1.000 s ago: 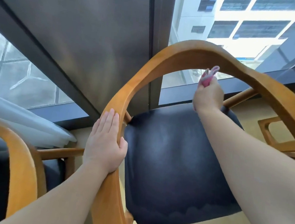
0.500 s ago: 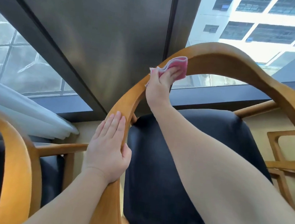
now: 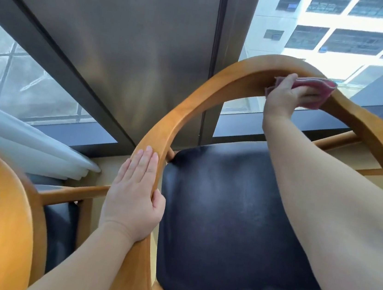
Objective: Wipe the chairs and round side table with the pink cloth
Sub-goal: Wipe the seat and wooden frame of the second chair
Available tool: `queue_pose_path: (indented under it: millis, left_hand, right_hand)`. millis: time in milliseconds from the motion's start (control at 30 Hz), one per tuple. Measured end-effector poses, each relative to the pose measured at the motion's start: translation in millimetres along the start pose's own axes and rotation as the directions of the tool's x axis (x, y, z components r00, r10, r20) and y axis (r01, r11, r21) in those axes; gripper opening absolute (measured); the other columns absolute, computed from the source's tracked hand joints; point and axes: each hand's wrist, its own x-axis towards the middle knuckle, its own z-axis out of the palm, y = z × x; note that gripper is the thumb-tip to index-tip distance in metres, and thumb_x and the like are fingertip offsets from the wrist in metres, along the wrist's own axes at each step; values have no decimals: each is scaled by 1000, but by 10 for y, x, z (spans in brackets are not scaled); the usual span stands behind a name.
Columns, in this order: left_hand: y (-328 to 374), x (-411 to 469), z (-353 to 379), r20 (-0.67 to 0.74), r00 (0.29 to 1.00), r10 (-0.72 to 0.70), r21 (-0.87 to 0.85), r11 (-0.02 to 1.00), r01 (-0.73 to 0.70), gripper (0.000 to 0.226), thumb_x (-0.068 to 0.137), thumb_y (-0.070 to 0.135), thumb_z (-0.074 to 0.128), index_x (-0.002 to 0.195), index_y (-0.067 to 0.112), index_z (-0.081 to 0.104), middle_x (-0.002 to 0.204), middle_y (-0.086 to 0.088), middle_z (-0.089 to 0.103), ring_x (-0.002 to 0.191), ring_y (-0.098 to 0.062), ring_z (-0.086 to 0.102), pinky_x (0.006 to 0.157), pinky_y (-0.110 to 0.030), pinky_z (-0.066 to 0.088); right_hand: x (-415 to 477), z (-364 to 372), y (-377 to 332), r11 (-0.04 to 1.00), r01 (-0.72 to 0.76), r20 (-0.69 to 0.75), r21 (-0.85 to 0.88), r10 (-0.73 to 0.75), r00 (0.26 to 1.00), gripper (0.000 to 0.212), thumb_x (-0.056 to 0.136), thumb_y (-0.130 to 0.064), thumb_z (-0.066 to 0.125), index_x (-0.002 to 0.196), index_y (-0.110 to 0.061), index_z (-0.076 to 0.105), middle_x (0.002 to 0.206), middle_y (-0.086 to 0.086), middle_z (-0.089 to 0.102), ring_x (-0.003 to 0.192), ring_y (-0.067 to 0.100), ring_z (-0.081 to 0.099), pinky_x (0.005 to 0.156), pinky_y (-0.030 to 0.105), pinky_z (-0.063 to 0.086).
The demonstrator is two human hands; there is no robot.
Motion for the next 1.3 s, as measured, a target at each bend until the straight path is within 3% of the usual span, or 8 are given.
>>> queue_pose_path:
  millis: [200, 333, 467, 633, 767, 900, 1067, 1300]
  left_hand:
    - [-5, 9, 19, 5, 1000, -9, 5, 1000, 9, 69, 89, 46, 25, 151, 23, 5, 153, 8, -8, 141, -11, -8, 113, -32, -2]
    - [-3, 13, 29, 4, 1000, -10, 18, 1000, 9, 68, 89, 45, 31, 150, 21, 12, 152, 6, -3, 141, -12, -3, 112, -34, 0]
    - [7, 7, 15, 13, 1000, -17, 26, 1000, 16, 67, 90, 44, 31, 151, 20, 15, 152, 7, -4, 140, -11, -5, 112, -32, -2]
    - [0, -1, 0, -5, 1000, -28, -40, 999, 28, 66, 91, 48, 18, 151, 26, 2, 150, 13, -15, 140, -6, -14, 109, -24, -13]
    - [5, -18, 19, -31, 998, -53, -86, 995, 50, 63, 92, 48, 20, 151, 27, 11, 152, 14, -5, 141, -5, -8, 110, -24, -10]
    - [26, -52, -3, -40, 996, -76, -162, 984, 69, 62, 92, 48, 24, 150, 27, 20, 157, 10, 12, 139, -3, -3, 111, -25, -6]
    - [12, -65, 23, -70, 994, -78, -211, 975, 62, 54, 97, 41, 33, 149, 24, 27, 157, 7, 19, 144, -10, 11, 112, -28, 3]
    - [12, -88, -72, 32, 997, -68, -232, 970, 74, 57, 97, 38, 41, 149, 22, 23, 159, 4, 13, 146, -16, 10, 115, -33, 12]
  right_hand:
    - [16, -11, -76, 997, -77, -93, 31, 80, 992, 78, 103, -40, 32, 150, -5, -21, 155, 14, -32, 146, 31, -21, 122, 41, 6]
    - [-175, 182, -34, 1000, -8, 44, 10, 7, 999, 80, 103, -40, 32, 148, -5, -24, 156, 13, -31, 149, 31, -13, 121, 45, 17]
    - [-654, 449, 45, 991, 127, 221, -36, -116, 968, 78, 103, -41, 31, 149, -11, -24, 159, 8, -25, 150, 25, -7, 122, 43, 12]
    - [-1212, 557, 286, 988, 142, 471, -53, -100, 876, 78, 95, -54, 31, 152, -28, -15, 160, -5, 10, 143, 19, 28, 116, 44, 33]
    - [-1579, 518, 446, 986, 158, 587, -58, -95, 804, 61, 103, -43, 32, 154, -24, 4, 150, -1, 33, 125, 8, 42, 108, 30, 39]
    - [-1751, 399, 521, 974, 177, 648, -139, -46, 760, 57, 103, -35, 40, 153, -21, 18, 138, 0, 50, 120, 14, 53, 97, 21, 44]
    - [-1739, 152, 429, 922, 265, 672, -282, -8, 741, 31, 101, -30, 47, 126, -15, 58, 107, -4, 67, 95, 8, 65, 87, 26, 56]
    - [-2017, -928, -4, 945, 144, 616, -294, 72, 785, 16, 99, -20, 53, 97, -32, 63, 96, -4, 69, 89, 11, 68, 77, 21, 57]
